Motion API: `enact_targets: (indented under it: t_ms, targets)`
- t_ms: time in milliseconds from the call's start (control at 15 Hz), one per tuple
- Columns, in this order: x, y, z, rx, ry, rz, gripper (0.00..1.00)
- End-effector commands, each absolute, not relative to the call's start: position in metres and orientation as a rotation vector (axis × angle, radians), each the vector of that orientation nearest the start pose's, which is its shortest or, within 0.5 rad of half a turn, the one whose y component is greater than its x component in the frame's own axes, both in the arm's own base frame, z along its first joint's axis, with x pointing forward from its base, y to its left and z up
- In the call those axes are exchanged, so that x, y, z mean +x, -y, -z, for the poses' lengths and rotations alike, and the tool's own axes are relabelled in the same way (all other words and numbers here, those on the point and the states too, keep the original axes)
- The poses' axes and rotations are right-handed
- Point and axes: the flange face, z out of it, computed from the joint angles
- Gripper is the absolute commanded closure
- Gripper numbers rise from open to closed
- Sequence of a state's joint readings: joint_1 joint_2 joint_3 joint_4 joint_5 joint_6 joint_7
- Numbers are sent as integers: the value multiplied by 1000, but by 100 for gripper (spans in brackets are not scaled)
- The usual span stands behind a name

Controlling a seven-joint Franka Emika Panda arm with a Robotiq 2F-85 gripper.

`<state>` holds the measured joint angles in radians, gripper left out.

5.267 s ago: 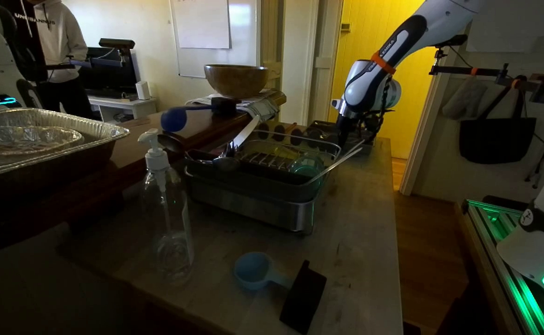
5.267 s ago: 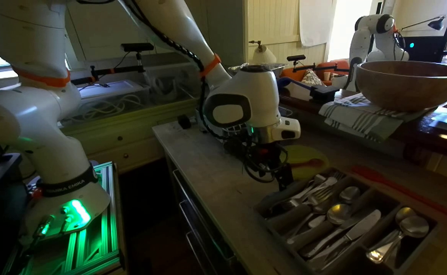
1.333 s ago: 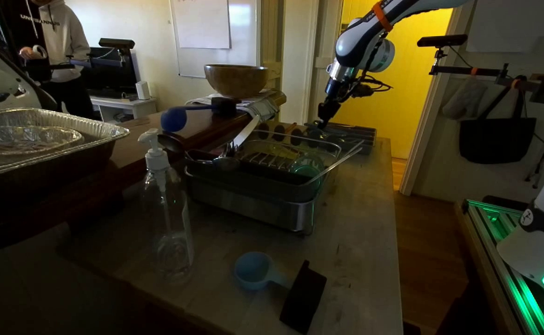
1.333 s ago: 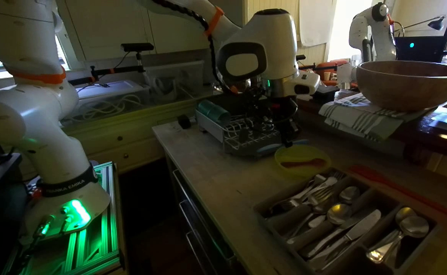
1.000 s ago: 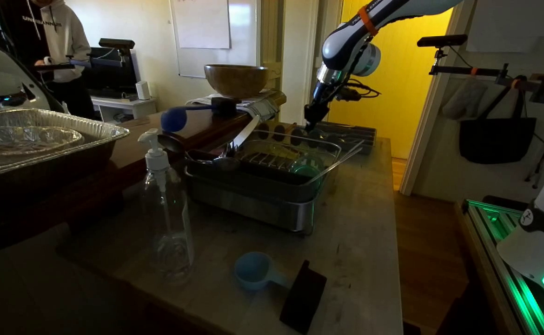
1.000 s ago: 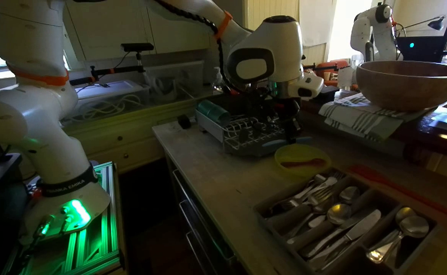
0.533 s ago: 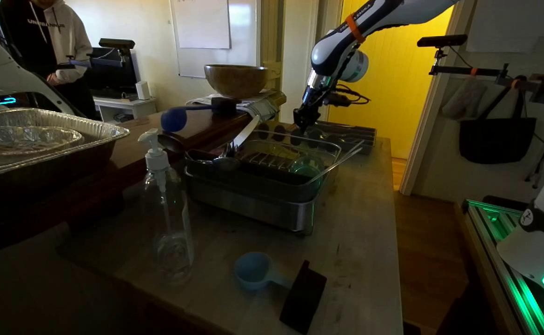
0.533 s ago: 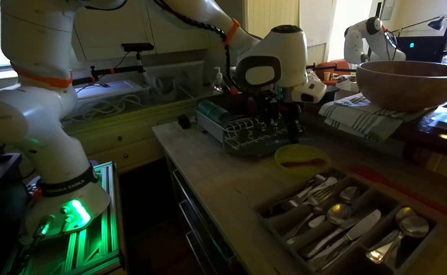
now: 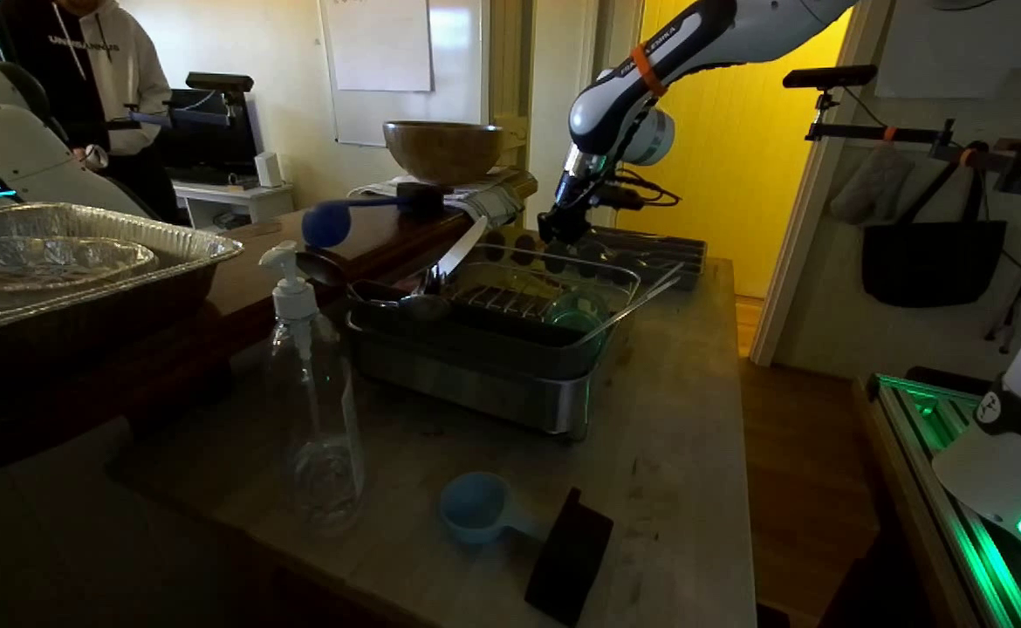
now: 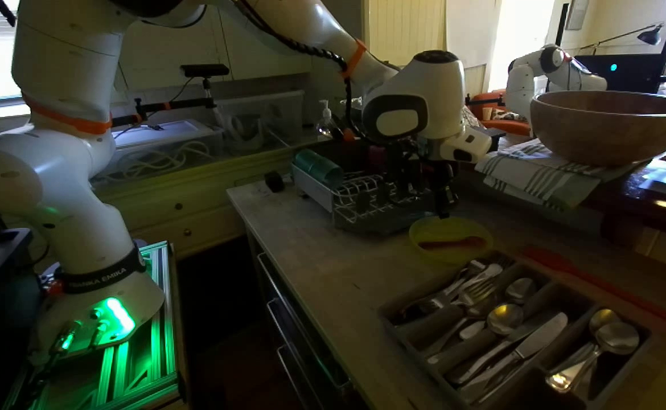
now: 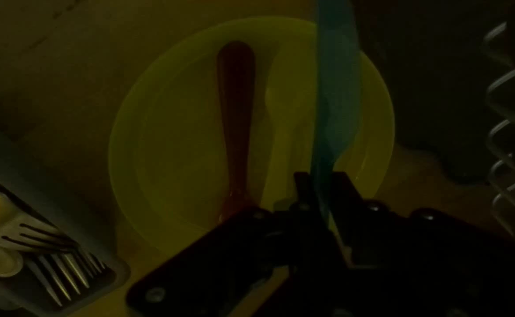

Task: Put the spoons on the plate

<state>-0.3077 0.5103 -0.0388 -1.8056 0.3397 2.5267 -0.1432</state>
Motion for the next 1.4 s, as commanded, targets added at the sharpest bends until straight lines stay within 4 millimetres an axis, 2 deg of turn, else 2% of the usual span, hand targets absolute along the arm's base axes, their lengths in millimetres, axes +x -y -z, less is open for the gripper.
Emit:
enact_targets:
  t_ms: [0, 467, 1067, 1133, 1200, 1333]
  targets:
    - [644, 232, -271, -2861, -711, 393, 96]
    - [652, 230, -262, -2831, -718, 441, 96]
    - [670, 232, -240, -2846, -734, 430, 96]
    - [671, 232, -239, -2846, -736, 427, 59]
    - [672, 231, -241, -2841, -736, 429, 58]
    - [674, 231, -245, -2837, -733, 442, 45]
